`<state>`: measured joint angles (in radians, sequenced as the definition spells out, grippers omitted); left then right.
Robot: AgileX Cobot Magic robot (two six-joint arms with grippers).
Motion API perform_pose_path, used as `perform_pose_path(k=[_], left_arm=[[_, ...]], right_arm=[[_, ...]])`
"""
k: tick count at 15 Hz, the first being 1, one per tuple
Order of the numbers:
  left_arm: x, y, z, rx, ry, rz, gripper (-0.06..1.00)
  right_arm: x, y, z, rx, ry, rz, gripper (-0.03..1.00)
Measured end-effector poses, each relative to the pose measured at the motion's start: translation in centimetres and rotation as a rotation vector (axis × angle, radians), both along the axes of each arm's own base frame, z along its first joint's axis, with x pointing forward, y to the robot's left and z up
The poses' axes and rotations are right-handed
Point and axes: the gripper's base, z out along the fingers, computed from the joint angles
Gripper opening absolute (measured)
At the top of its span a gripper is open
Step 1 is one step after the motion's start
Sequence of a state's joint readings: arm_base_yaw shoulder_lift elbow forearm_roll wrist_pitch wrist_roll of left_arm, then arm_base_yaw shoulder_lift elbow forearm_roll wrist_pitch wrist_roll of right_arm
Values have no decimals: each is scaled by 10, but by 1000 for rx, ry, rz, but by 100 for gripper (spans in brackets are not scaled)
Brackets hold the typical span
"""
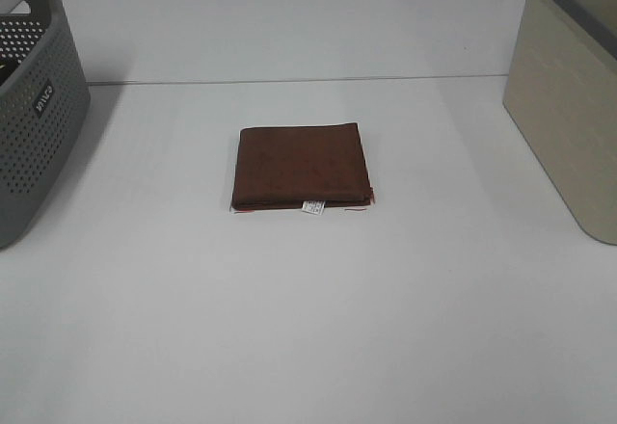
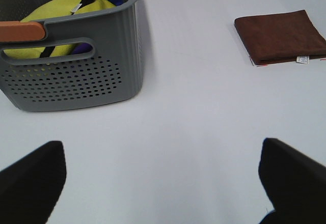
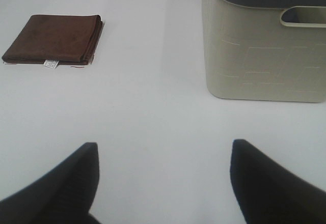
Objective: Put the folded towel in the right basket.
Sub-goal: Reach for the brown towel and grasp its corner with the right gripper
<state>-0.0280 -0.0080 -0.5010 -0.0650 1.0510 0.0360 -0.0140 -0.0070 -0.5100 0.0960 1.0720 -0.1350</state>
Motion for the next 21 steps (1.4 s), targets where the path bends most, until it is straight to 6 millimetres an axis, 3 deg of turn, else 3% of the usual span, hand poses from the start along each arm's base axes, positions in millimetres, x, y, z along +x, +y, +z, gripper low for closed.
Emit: perform_pose_path(k=[21], left_arm=[[0,0,0,0,0,0,98]], right_arm=[[0,0,0,0,0,0,69]])
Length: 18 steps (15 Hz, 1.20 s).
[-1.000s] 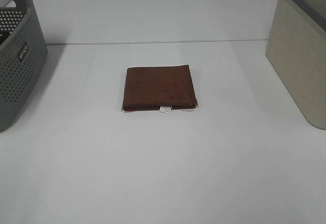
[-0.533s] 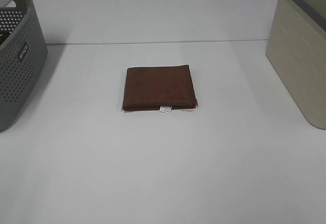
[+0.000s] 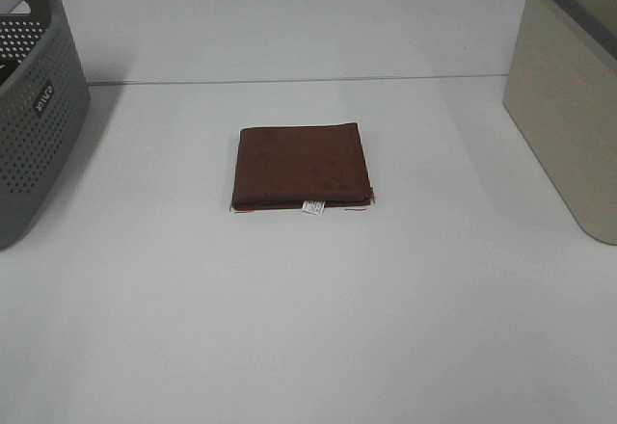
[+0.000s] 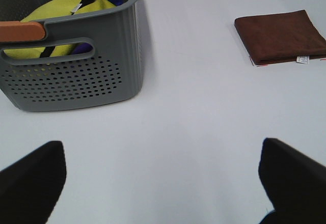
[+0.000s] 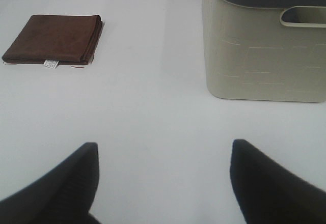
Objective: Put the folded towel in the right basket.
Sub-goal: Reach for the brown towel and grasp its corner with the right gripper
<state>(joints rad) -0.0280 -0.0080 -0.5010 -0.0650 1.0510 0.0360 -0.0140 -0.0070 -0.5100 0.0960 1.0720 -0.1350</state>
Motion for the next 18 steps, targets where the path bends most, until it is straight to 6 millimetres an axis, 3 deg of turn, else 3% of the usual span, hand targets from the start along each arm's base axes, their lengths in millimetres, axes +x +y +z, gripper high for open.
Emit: perform_pose_path(k=[15,18], left_arm=[[0,0,0,0,0,0,98],[0,0,0,0,0,0,98]], right_arm=[[0,0,0,0,0,0,69],[5,0,14,4,-67,-5,69]])
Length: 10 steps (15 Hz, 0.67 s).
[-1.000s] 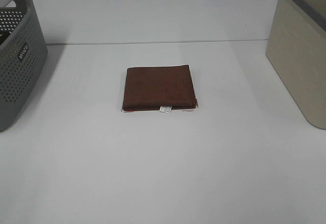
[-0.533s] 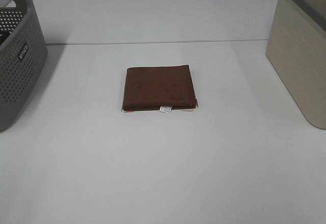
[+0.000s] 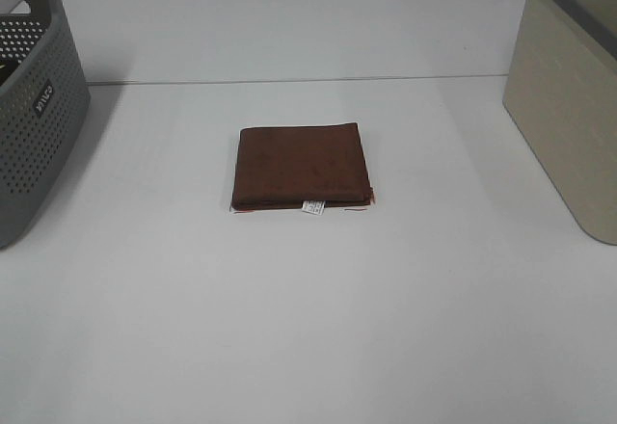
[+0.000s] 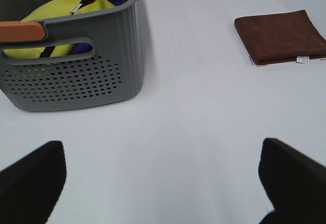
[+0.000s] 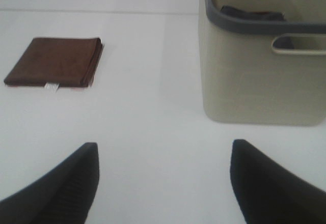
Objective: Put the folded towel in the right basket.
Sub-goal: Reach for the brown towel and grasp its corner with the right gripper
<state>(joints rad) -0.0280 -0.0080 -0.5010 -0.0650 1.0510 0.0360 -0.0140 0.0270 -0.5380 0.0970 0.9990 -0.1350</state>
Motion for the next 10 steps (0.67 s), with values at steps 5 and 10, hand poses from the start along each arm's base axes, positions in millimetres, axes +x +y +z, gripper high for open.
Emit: perform_pose_path(k=[5,10], left_arm=[[0,0,0,0,0,0,98],[0,0,0,0,0,0,98]], right_arm=[[83,-1,62,58,-28,-21,69],[188,1,93,62,158,19,69]])
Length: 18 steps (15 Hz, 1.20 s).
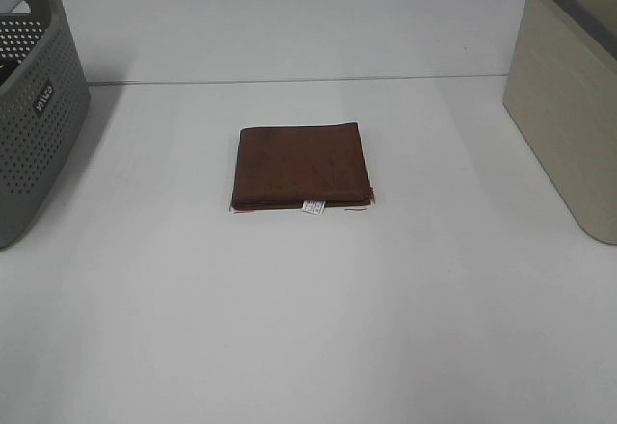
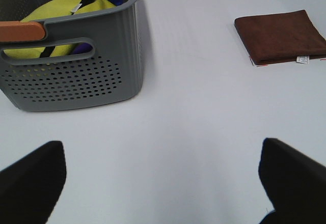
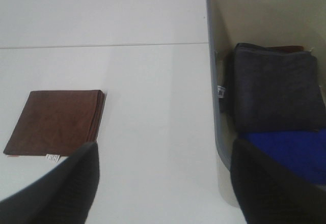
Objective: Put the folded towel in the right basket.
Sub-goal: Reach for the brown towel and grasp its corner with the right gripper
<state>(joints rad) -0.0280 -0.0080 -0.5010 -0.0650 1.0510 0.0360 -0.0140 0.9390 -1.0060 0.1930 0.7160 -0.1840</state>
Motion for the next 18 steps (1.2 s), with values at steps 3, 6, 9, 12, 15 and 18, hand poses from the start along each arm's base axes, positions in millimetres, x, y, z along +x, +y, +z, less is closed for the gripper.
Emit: perform_pose_path(k=[3,6,9,12,15,18], left_arm=[[0,0,0,0,0,0,98],[0,0,0,0,0,0,98],[0,0,0,0,0,0,98],[0,0,0,0,0,0,98],[0,0,0,0,0,0,98],[0,0,0,0,0,0,98]], right_arm=[[80,7,3,35,201,92,69],[148,16,-8,80,351,203,69],[193,25,-31,126,423,248,69],[217,57,-60,110,497,328,69],[236,95,-113,118,625,402,69],[255,110,-197,234,823,395,69]])
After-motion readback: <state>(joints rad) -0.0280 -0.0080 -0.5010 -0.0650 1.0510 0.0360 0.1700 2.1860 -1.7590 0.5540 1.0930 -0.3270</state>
